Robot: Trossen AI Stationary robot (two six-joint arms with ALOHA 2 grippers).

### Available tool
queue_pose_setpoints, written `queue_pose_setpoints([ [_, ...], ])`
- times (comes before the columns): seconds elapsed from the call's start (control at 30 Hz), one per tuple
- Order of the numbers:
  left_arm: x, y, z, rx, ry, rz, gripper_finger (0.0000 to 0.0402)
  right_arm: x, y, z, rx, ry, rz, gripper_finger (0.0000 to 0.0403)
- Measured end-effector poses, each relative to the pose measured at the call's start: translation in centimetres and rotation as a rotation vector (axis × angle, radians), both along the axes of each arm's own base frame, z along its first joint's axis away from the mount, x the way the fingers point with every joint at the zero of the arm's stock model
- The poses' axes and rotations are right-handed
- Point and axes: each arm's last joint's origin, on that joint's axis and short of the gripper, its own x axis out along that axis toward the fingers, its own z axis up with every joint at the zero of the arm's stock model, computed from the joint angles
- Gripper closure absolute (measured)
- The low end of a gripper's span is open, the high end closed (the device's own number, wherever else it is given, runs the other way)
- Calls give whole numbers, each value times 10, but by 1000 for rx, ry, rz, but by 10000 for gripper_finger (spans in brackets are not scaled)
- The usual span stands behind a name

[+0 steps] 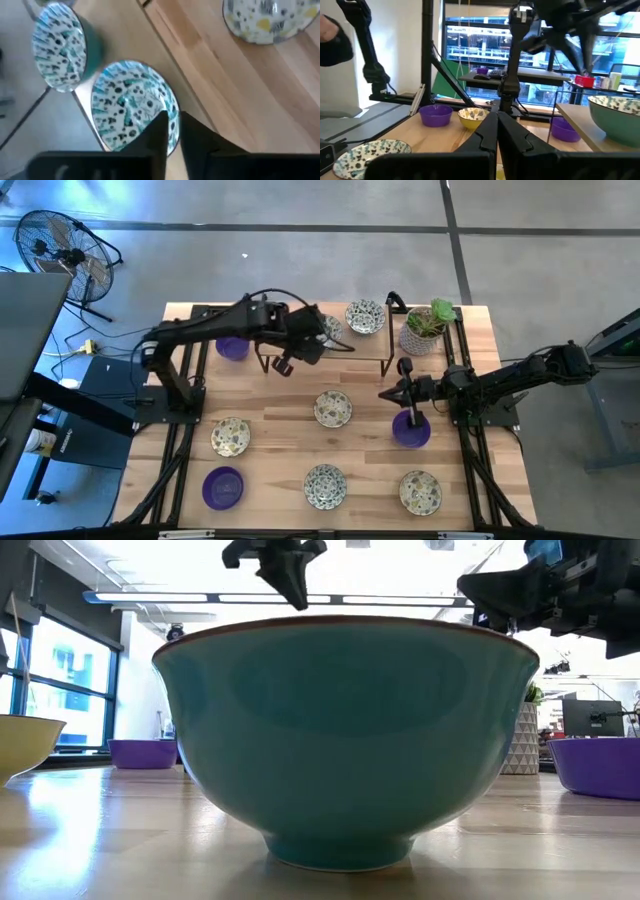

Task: Pick & Place Mini bowls
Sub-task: Stack the top blue patterned bowl on the blue bowl on the shelf

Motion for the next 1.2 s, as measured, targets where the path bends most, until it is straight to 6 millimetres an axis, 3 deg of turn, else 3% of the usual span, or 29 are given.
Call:
queue_pose_setpoints([
  [0.1,-3,-5,1,-7,-76,4,397,0,-1,0,3,-1,-18,403],
  [0.27,-22,-8,-5,-29,-215,14,393,2,-1,4,7,-17,-25,403],
  [0.47,-45,-17,-34,-118,-425,-2,392,20,-4,22,12,34,-132,403],
  [0.6,-63,-29,-55,-131,-547,-23,392,42,-11,44,11,181,-239,403],
  [0.73,-76,-41,-77,-145,-641,-63,392,57,-19,80,3,278,-339,401],
  [0.9,-90,-48,-103,-163,-717,-81,392,72,-34,121,-5,412,-412,373],
  [1.2,-116,-47,-131,-146,-845,-31,392,124,-62,140,-77,756,-451,295],
])
